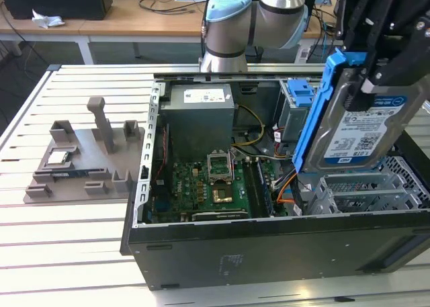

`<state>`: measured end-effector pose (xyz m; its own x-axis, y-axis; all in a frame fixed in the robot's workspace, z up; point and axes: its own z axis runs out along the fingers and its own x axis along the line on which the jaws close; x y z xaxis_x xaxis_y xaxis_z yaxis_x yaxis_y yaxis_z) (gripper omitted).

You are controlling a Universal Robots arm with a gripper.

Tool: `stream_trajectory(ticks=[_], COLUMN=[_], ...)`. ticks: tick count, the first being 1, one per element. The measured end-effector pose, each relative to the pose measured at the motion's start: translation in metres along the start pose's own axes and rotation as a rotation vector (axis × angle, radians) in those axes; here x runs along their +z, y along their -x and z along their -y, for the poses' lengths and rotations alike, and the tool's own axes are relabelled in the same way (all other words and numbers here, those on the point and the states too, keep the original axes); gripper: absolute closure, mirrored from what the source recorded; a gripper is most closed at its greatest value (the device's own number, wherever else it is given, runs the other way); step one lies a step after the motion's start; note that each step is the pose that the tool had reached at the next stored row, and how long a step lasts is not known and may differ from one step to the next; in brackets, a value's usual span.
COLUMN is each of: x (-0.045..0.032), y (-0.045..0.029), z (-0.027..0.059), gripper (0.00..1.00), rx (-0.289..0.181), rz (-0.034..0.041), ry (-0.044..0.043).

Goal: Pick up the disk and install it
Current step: 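Pick up the disk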

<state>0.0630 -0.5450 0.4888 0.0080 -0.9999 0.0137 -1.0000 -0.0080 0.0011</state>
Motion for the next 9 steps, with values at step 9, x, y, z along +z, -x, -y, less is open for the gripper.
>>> stream_trajectory(ticks=[9], x=[0.0024], y=[-0.0043], z=[0.0193], gripper=[0.64], rx=[0.023], rz=[-0.0001], ry=[0.0004])
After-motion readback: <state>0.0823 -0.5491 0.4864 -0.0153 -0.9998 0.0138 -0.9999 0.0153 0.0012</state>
